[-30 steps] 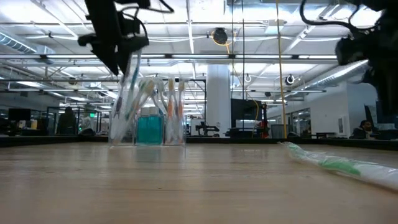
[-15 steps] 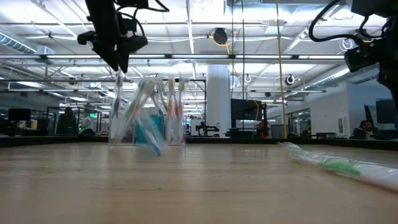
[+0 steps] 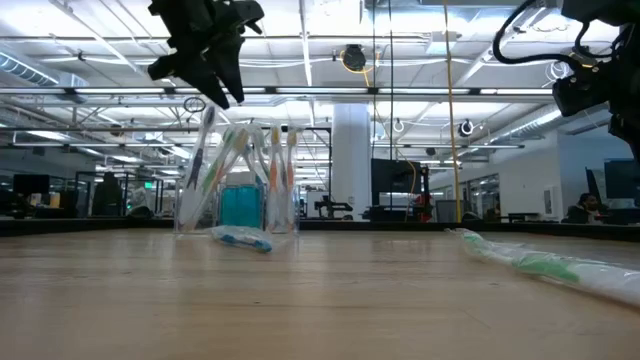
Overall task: Pick & Place toothbrushing station
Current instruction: Put the blue toothbrush into the transparent organizer
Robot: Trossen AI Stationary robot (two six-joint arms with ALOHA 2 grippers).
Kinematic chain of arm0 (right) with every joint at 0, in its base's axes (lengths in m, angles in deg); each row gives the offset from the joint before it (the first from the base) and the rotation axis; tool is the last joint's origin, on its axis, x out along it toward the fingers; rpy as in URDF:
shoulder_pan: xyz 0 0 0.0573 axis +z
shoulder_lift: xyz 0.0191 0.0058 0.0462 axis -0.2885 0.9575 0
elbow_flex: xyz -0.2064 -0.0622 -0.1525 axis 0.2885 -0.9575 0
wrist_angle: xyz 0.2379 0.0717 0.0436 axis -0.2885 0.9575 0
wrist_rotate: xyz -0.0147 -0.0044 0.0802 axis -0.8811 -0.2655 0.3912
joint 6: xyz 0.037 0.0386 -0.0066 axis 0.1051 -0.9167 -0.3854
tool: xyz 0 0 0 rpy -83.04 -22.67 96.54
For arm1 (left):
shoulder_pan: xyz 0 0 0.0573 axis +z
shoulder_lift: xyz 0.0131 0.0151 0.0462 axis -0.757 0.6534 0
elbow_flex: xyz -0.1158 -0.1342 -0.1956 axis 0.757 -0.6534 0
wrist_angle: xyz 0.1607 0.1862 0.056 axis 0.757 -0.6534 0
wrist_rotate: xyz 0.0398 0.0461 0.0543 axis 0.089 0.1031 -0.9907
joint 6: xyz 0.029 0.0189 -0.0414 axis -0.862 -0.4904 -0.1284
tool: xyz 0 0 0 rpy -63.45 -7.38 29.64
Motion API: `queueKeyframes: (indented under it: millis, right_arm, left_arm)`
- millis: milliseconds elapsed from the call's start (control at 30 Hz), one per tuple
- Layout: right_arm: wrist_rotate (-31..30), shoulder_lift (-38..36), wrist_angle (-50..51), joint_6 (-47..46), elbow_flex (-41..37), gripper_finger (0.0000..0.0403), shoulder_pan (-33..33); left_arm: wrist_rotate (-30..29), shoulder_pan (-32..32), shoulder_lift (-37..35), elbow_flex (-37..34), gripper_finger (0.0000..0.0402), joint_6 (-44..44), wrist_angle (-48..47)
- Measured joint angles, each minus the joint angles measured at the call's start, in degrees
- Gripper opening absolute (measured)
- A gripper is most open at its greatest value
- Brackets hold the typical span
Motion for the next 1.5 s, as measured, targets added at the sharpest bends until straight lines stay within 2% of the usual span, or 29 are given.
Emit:
queueKeyframes:
  millis: [267,467,633,833,1067,1200,1300,1500]
  right_arm:
    - [-1.55,0.03,-5.84,-0.27,-0.07,0.0173,0.0]
    - [-4.97,0.02,-10.42,4.09,-0.73,0.0173,0.04]
    - [-6.27,0.04,-19.23,9.3,-3.83,0.0173,-0.02]
    - [-6.05,0.04,-24.71,13.96,-7.82,0.0173,0.0]
    - [-6.1,0.04,-24.64,15.48,-10.71,0.0173,0.0]
    - [-6.1,0.04,-24.69,16.75,-11.51,0.0173,0.0]
    - [-6.1,0.04,-24.58,16.96,-11.84,0.0173,0.0]
    - [-6.25,0.04,-24.84,19.64,-11.85,0.0173,0.0]
  left_arm:
    - [7.49,-5.72,6.23,-0.01,0.0136,13.53,-1.57]
    - [7.46,-8.89,13.32,-0.01,0.0136,26.3,-1.47]
    - [8.47,-8.76,19.75,-0.01,0.0136,38.0,-1.5]
    - [9.82,-7.64,25.41,-0.03,0.0136,45.45,-1.02]
    - [8.67,-5.03,27.93,-0.05,0.0136,48.81,2.35]
    - [10.06,-3.08,29.91,-0.05,0.0136,48.65,2.25]
    - [13.14,-2.17,31.52,0.13,0.0136,47.58,2.14]
    - [12.94,-0.77,32.59,0.25,0.0132,41.76,2.36]
